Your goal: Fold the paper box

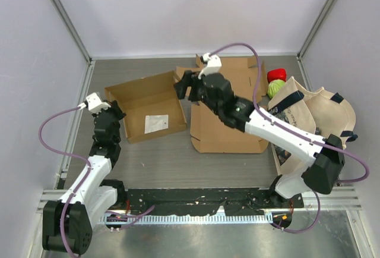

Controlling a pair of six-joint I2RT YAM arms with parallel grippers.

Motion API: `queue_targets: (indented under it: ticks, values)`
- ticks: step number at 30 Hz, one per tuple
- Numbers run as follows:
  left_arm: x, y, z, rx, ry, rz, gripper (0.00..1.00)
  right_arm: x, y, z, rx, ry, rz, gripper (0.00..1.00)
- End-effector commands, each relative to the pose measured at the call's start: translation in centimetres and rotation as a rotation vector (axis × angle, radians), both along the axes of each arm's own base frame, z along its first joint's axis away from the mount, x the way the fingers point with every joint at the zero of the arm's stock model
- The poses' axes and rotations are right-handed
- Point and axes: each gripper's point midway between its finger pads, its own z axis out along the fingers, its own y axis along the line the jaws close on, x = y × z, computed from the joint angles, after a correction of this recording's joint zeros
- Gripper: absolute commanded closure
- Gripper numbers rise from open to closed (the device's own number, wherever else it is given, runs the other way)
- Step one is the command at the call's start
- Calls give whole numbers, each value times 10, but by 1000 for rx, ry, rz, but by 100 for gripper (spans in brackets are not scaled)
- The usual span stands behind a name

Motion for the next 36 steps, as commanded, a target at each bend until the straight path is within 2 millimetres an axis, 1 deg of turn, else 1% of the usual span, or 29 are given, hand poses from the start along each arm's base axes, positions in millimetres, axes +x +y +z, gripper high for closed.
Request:
queue_targets:
  ticks: [1,2,3,4,5,6,7,8,9,10,11,12,13,14,15,16,18,20,21,22,23,24,26,32,33,34,35,36]
  values:
    - [0,6,0,21,30,36,100,-34,18,-13,64,451,56,27]
    - [0,6,3,20,22,34,100,-28,21,-8,119,466,9,29]
    - [0,5,3,22,23,30,99,-25,33,-2,248,535,-41,29]
    - [0,4,5,19,19,27,99,-21,46,8,322,533,-20,29]
    - [1,4,3,21,26,25,99,-23,57,14,387,566,4,29]
    - [1,4,4,22,32,26,99,-19,66,12,489,630,-35,29]
    - [2,4,3,19,34,27,99,-15,74,18,567,644,-44,29]
    - [2,4,1,19,39,27,99,-10,77,18,613,666,-71,29]
    - [2,3,0,16,42,24,99,-5,82,30,660,671,-77,29]
    - [2,3,0,14,40,22,99,0,90,19,653,700,-107,28]
    - [2,2,1,13,37,18,99,9,90,16,642,686,-159,28]
    - [1,3,1,13,32,22,99,15,92,34,672,680,-175,28]
    - [0,3,2,15,30,25,99,20,93,13,658,736,-233,28]
    - [0,4,2,18,30,28,99,23,95,14,672,733,-236,28]
    - [-1,5,4,20,24,33,99,28,96,23,694,712,-243,28]
    - [0,5,5,23,22,34,99,30,98,21,694,714,-256,28]
    - [-1,6,4,26,24,37,99,35,96,25,715,700,-289,28]
    - [0,6,3,26,27,35,99,38,94,17,730,721,-331,28]
    - [1,5,3,26,28,34,98,40,94,18,747,725,-343,28]
    - [1,5,0,28,38,35,98,41,93,15,747,725,-364,28]
    - [1,5,0,25,37,34,98,43,95,11,745,725,-369,28]
    - [1,5,-1,22,36,36,98,43,98,16,750,720,-357,28]
    - [1,6,-1,22,37,37,98,43,101,14,745,719,-359,28]
    - [1,7,1,26,33,45,97,59,114,16,740,685,-377,29]
    - [1,7,1,27,36,46,97,60,115,23,746,679,-375,29]
    - [1,7,0,16,38,48,95,63,120,14,732,686,-385,34]
    - [0,7,1,4,34,49,90,63,121,14,732,690,-388,36]
    - [-1,4,0,-6,54,36,86,63,122,14,734,693,-389,42]
